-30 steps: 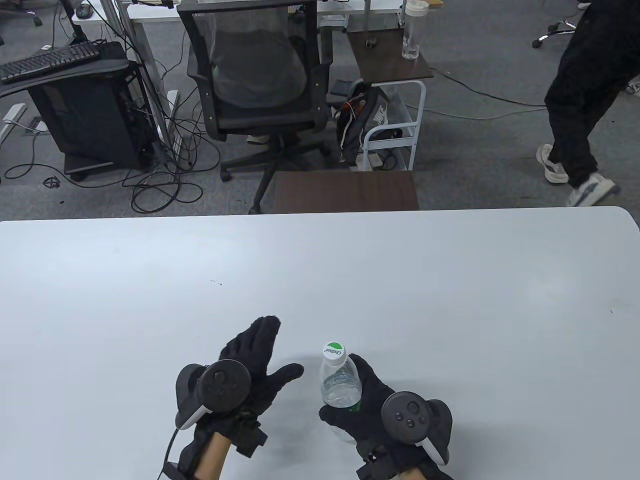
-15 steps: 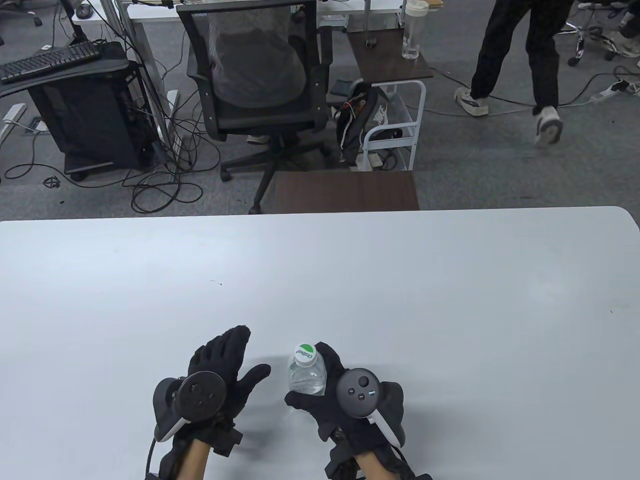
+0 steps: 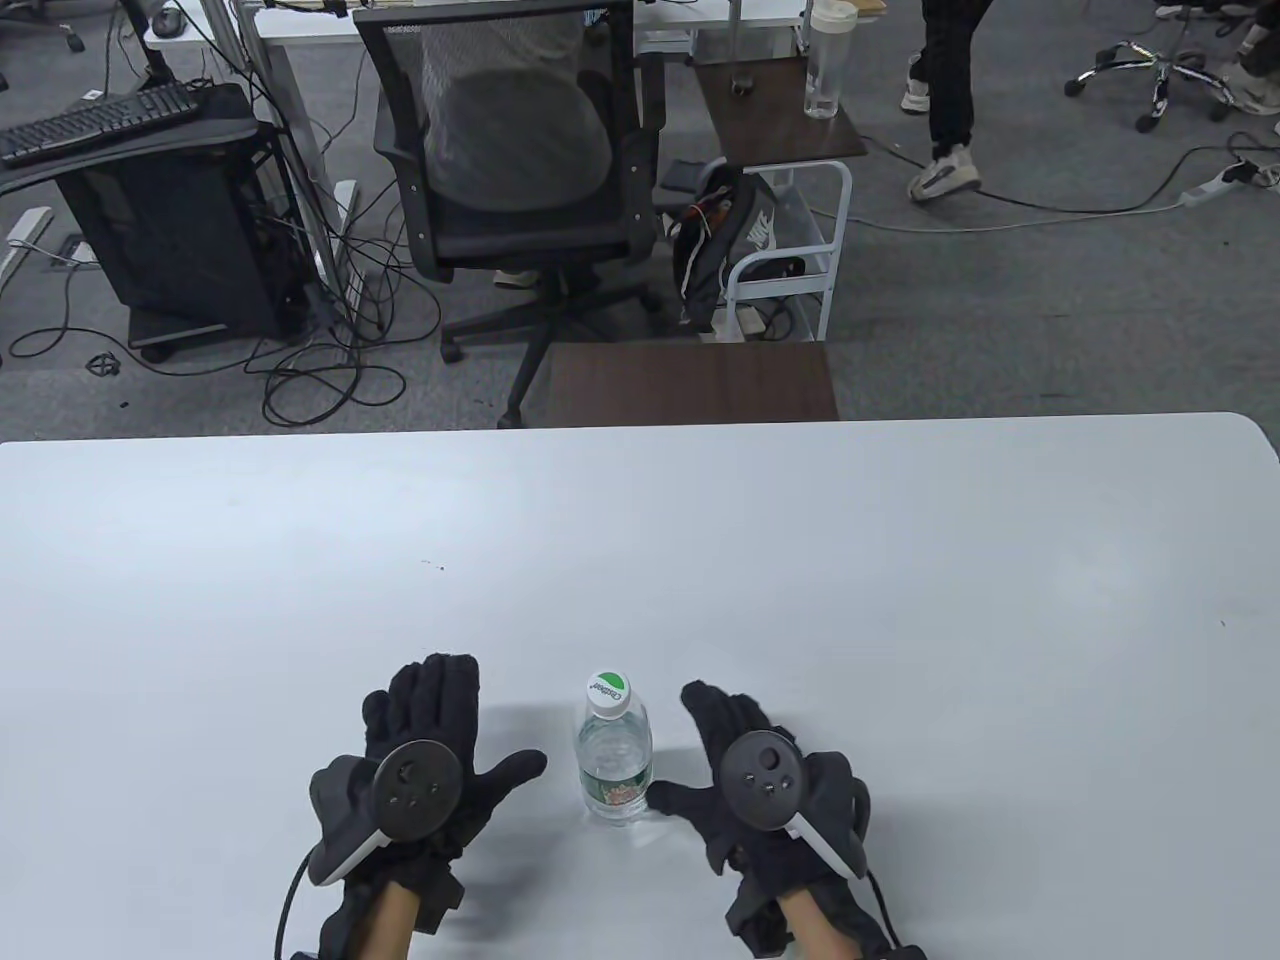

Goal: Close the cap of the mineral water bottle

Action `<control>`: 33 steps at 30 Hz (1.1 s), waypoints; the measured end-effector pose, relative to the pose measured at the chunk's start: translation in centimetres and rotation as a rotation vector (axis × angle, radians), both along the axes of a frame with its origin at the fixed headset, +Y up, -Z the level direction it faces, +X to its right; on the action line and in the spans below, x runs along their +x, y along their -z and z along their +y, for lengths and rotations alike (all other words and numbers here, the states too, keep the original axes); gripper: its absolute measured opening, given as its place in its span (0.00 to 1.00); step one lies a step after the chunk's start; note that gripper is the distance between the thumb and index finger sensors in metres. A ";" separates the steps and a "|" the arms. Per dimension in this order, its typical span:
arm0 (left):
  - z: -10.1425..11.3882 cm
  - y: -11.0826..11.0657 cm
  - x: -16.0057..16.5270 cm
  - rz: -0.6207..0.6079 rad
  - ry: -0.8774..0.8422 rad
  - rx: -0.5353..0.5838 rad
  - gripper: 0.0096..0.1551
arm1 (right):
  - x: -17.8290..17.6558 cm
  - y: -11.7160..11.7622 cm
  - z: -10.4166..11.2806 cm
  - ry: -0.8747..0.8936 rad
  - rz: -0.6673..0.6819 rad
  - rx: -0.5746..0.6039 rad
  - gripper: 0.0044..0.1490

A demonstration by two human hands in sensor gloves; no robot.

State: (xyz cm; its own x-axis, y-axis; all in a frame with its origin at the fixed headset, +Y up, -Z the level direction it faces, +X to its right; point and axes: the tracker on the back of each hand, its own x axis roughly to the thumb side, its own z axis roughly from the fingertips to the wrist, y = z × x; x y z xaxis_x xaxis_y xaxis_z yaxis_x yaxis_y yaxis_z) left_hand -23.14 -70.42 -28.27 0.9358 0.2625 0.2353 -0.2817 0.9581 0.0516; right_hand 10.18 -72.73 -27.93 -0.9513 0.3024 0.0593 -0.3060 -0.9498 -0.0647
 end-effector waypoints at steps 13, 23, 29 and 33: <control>-1.9 0.5 -1.4 -0.010 0.041 -0.040 0.68 | 6.8 0.4 -3.3 -0.308 -0.126 -0.118 0.64; -2.3 0.8 -1.0 0.017 0.136 -0.152 0.67 | 5.7 -0.2 -2.2 -0.408 -0.122 -0.136 0.64; -2.2 0.7 -0.8 0.011 0.134 -0.150 0.67 | 5.0 -0.4 -1.9 -0.424 -0.103 -0.133 0.64; -2.4 0.7 -0.7 0.006 0.122 -0.162 0.67 | 4.7 -0.5 -2.0 -0.415 -0.093 -0.134 0.63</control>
State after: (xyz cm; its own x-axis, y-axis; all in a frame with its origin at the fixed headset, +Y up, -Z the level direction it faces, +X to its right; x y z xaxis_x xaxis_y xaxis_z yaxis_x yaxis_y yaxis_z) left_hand -23.88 -72.83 -29.01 0.9642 0.1812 0.1936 -0.1634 0.9810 -0.1043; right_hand 14.90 -74.69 -27.47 -0.9932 -0.1069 -0.0463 0.1042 -0.9928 0.0584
